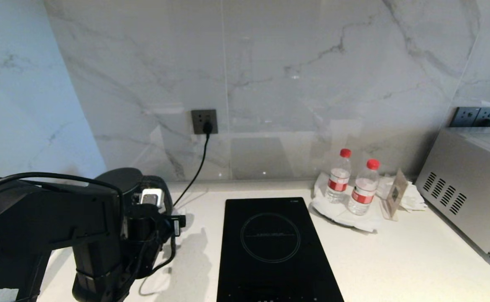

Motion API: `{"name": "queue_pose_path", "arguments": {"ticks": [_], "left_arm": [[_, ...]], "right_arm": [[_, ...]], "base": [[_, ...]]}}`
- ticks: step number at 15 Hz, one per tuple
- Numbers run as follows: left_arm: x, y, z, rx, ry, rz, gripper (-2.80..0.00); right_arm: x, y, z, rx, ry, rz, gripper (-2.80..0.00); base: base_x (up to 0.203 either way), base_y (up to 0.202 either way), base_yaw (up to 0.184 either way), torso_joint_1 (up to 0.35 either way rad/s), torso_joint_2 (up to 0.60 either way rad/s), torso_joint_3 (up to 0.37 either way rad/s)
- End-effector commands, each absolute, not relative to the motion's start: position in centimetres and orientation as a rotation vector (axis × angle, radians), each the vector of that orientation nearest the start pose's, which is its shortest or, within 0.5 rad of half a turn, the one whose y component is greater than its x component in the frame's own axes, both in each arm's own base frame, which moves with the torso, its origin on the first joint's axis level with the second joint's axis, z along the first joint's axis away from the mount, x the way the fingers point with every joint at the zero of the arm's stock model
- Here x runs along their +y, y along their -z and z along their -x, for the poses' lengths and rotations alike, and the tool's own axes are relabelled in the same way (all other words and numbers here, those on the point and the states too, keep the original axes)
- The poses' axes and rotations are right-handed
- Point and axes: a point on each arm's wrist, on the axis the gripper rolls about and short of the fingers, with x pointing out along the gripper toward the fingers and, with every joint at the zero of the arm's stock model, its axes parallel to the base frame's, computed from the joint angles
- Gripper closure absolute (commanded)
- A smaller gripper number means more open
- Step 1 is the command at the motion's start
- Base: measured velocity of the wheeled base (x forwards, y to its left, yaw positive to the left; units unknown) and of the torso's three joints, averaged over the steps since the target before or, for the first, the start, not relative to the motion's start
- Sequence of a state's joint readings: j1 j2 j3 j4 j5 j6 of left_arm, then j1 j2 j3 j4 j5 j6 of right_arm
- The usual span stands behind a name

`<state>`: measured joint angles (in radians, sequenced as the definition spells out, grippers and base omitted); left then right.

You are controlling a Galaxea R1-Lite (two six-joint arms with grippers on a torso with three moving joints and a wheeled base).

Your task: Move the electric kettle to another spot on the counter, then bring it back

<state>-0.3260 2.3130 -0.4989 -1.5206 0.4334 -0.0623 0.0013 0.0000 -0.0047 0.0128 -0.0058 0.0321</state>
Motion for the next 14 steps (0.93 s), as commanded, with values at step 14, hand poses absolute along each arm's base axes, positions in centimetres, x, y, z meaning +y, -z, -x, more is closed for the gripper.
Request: {"name": "queue_pose_path", "arguments": {"ticks": [14], "left_arm": [[-15.6, 3.1, -27.1, 0.397, 0.071, -0.059, -2.8]], "right_arm": [[0.0, -7.6, 2.3, 0.009, 0.005, -0.032, 0.0]], "base": [[0.0, 0.0, 0.0, 0.0, 0.0, 0.0]]}}
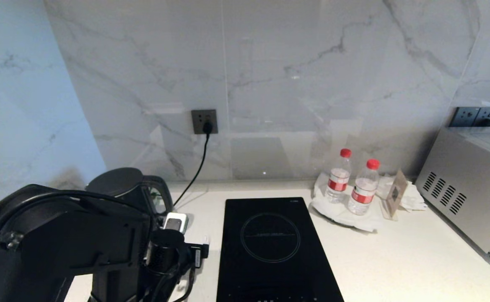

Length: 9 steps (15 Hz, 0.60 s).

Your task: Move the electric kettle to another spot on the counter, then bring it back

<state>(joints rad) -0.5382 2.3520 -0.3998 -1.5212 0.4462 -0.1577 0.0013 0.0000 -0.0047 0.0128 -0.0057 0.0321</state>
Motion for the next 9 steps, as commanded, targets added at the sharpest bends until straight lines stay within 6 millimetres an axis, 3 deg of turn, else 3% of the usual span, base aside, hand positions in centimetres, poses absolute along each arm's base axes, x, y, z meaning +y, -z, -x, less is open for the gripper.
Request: {"name": "queue_pose_path", "arguments": {"ticks": [1, 4, 9], "left_arm": [[-16.1, 3.9, -27.8, 0.387, 0.053, -0.06, -2.8], [-17.1, 5.8, -30.2, 0.336, -0.051, -0.056, -2.8], [-17.6, 5.4, -32.3, 0.289, -0.078, 0.004, -2.8]], "right_arm": [[0.0, -7.6, 2.3, 0.009, 0.005, -0.032, 0.0], [0.0, -7.6, 2.3, 0.009, 0.005, -0.032, 0.0], [0.0, -7.6, 2.3, 0.009, 0.005, -0.032, 0.0]], "base": [[0.0, 0.0, 0.0, 0.0, 0.0, 0.0], [0.0, 0.0, 0.0, 0.0, 0.0, 0.0], [0.0, 0.0, 0.0, 0.0, 0.0, 0.0]]}}
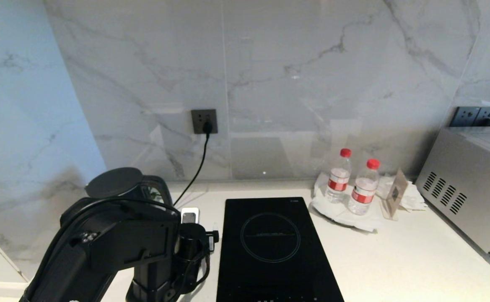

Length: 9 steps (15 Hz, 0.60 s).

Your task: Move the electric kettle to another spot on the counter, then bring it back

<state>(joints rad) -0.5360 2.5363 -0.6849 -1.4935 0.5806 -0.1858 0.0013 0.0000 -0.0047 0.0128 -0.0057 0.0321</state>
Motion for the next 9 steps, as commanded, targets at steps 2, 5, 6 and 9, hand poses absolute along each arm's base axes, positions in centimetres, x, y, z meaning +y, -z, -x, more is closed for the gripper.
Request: {"name": "queue_pose_path", "arguments": {"ticks": [2, 5, 6, 9], "left_arm": [[-17.5, 5.3, -33.1, 0.325, -0.1, 0.03, -2.8], [-17.4, 4.2, -33.6, 0.391, -0.104, 0.101, -2.8], [-17.3, 4.0, -34.1, 0.392, -0.108, 0.114, -2.8], [-17.1, 3.9, -35.3, 0.398, -0.125, 0.116, -2.8]], "right_arm": [[0.0, -7.6, 2.3, 0.009, 0.005, -0.032, 0.0], [0.0, -7.5, 2.3, 0.011, 0.005, -0.032, 0.0], [0.0, -7.6, 2.3, 0.009, 0.005, -0.032, 0.0], [0.0, -7.5, 2.3, 0.01, 0.005, -0.032, 0.0]], "base": [[0.0, 0.0, 0.0, 0.0, 0.0, 0.0], [0.0, 0.0, 0.0, 0.0, 0.0, 0.0], [0.0, 0.0, 0.0, 0.0, 0.0, 0.0], [0.0, 0.0, 0.0, 0.0, 0.0, 0.0]]}}
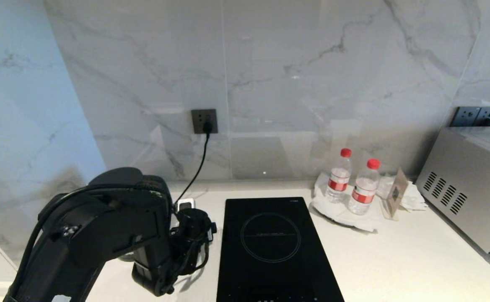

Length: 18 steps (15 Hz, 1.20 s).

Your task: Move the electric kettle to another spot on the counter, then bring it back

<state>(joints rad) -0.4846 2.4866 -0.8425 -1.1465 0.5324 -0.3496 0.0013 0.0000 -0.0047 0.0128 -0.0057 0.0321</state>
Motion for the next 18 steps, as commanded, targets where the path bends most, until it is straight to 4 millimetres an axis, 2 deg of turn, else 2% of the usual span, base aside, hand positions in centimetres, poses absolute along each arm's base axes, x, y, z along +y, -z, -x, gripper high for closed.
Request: {"name": "queue_pose_path", "arguments": {"ticks": [1, 5, 10, 18], "left_arm": [[-17.2, 3.9, -35.5, 0.393, -0.125, 0.119, -2.8], [-17.1, 4.2, -36.1, 0.419, -0.147, 0.101, -2.8], [-15.6, 4.4, -36.4, 0.443, -0.19, 0.094, -2.8], [-15.5, 4.6, -36.7, 0.485, -0.21, 0.095, -2.8]], "right_arm": [[0.0, -7.6, 2.3, 0.009, 0.005, -0.032, 0.0], [0.0, -7.5, 2.3, 0.011, 0.005, -0.032, 0.0], [0.0, -7.6, 2.3, 0.009, 0.005, -0.032, 0.0], [0.0, -7.6, 2.3, 0.009, 0.005, -0.032, 0.0]], "base": [[0.0, 0.0, 0.0, 0.0, 0.0, 0.0], [0.0, 0.0, 0.0, 0.0, 0.0, 0.0], [0.0, 0.0, 0.0, 0.0, 0.0, 0.0], [0.0, 0.0, 0.0, 0.0, 0.0, 0.0]]}}
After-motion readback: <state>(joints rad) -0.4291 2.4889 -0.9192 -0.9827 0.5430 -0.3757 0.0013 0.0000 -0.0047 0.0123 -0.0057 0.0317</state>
